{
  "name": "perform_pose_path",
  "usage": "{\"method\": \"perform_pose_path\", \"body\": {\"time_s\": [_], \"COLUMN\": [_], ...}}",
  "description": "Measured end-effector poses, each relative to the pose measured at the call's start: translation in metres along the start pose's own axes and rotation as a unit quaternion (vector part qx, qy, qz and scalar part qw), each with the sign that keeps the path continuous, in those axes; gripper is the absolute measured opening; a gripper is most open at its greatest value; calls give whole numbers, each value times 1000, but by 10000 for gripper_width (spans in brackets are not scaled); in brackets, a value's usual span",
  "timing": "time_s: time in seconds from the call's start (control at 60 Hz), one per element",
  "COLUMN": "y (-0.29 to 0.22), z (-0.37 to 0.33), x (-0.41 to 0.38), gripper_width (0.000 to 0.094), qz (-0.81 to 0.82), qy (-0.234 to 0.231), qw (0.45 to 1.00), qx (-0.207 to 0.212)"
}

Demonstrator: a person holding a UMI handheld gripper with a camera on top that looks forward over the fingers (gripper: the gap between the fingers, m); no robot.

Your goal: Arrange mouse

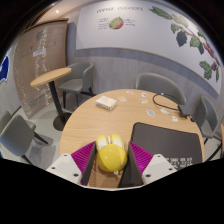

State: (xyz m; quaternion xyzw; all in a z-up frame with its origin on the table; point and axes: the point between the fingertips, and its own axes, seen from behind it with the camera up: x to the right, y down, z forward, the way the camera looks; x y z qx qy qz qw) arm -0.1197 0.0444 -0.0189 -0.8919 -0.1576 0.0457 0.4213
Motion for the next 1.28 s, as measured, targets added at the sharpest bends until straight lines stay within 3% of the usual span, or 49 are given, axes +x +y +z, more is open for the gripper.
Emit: {"method": "perform_pose_path", "body": {"time_s": [0.033,0.217,0.35,0.467,0.533,0.633,0.733,0.833,0.9,1.0,1.083,1.1,1.283], "y": [-3,-10,-39,-77,-79,-37,18,53,53,56,50,47,-9], "z": [0,6,-31,-85,-112,-107,-77,-60,-63,-63,-81,-87,-190], "x": [-5,-6,-13,41,83,142,171,183,186,179,179,179,202], "gripper_width": [557,411,388,387,386,385,386,387,423,540,853,872,861], "qz": [5,16,59,48,40,58,83,87,87,87,61,57,72], "qy": [-5,-13,-68,-23,12,71,80,83,78,54,42,42,35], "qw": [1000,1000,995,991,990,991,993,993,993,995,997,997,988], "qx": [-3,13,52,121,138,101,36,4,9,-15,-4,2,131]}}
